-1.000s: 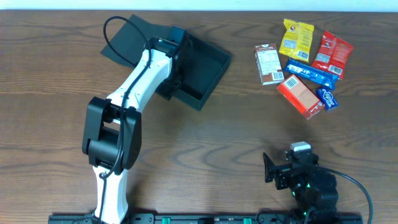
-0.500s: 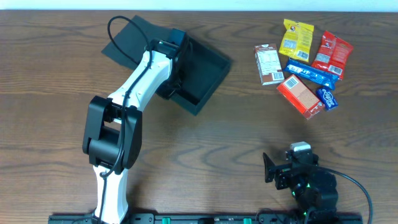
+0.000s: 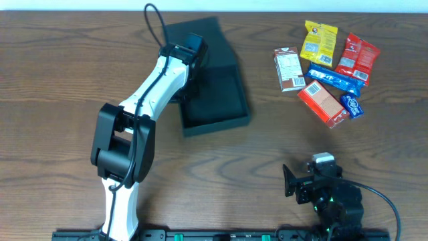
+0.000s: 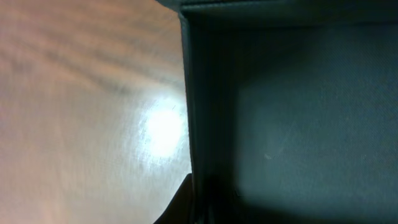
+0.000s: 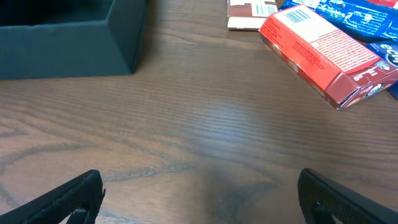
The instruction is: Pack container
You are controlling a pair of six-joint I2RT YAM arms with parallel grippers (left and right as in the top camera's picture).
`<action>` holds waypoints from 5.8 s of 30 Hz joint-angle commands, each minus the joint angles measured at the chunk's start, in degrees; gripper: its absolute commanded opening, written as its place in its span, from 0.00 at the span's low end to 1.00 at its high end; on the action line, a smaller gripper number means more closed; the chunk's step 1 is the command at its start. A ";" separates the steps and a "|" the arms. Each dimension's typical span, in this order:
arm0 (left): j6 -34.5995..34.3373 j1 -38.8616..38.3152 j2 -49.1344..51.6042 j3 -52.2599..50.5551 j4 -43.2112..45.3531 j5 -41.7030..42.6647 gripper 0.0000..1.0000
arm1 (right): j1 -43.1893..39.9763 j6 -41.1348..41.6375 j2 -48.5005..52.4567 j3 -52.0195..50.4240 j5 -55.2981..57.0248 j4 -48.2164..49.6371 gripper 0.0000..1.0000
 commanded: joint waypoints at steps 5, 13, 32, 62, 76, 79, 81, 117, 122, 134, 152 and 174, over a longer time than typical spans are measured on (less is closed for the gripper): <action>11.96 -0.46 1.27 -0.39 1.46 -2.73 0.06 | 0.50 -0.66 -0.35 -0.42 0.59 -0.07 0.99; 9.35 -0.46 1.27 -0.39 2.43 -2.54 0.60 | 0.50 -0.66 -0.35 -0.42 0.59 -0.07 0.99; 6.56 -0.35 -3.63 15.23 -6.64 6.54 0.95 | 0.50 -0.66 -0.35 -0.42 0.59 -0.07 0.99; 7.85 2.75 -10.67 16.61 -5.20 8.41 0.95 | 0.20 55.71 -0.33 -0.42 -1.18 23.78 0.99; 8.35 2.75 -10.67 16.59 -2.43 7.91 0.95 | -16.79 34.12 34.82 19.08 -11.17 29.51 0.99; 8.87 2.75 -10.67 16.59 -1.92 7.91 0.95 | -18.38 26.43 49.07 30.21 -12.74 26.91 0.99; 9.16 2.75 -10.67 16.59 -1.81 7.80 0.95 | -18.36 21.92 58.27 38.12 -12.72 23.67 0.99; 9.16 5.07 -10.64 16.59 -1.81 3.28 0.95 | -4.55 -2.12 133.57 101.37 7.32 -5.64 0.99; 9.18 5.07 -10.64 16.59 -1.81 3.28 0.95 | -4.42 -1.86 136.08 101.33 4.15 -5.84 0.99; 9.16 5.27 -10.64 16.59 -1.79 3.26 0.95 | -4.37 -1.46 137.59 101.33 3.30 -6.14 0.84; 9.33 9.70 -10.64 16.59 -1.86 3.26 0.95 | -1.64 2.45 137.57 115.99 2.73 -18.64 0.68; 12.11 22.60 -10.64 16.59 -6.60 -2.82 0.95 | 21.99 19.71 137.57 125.39 -4.94 -40.79 0.62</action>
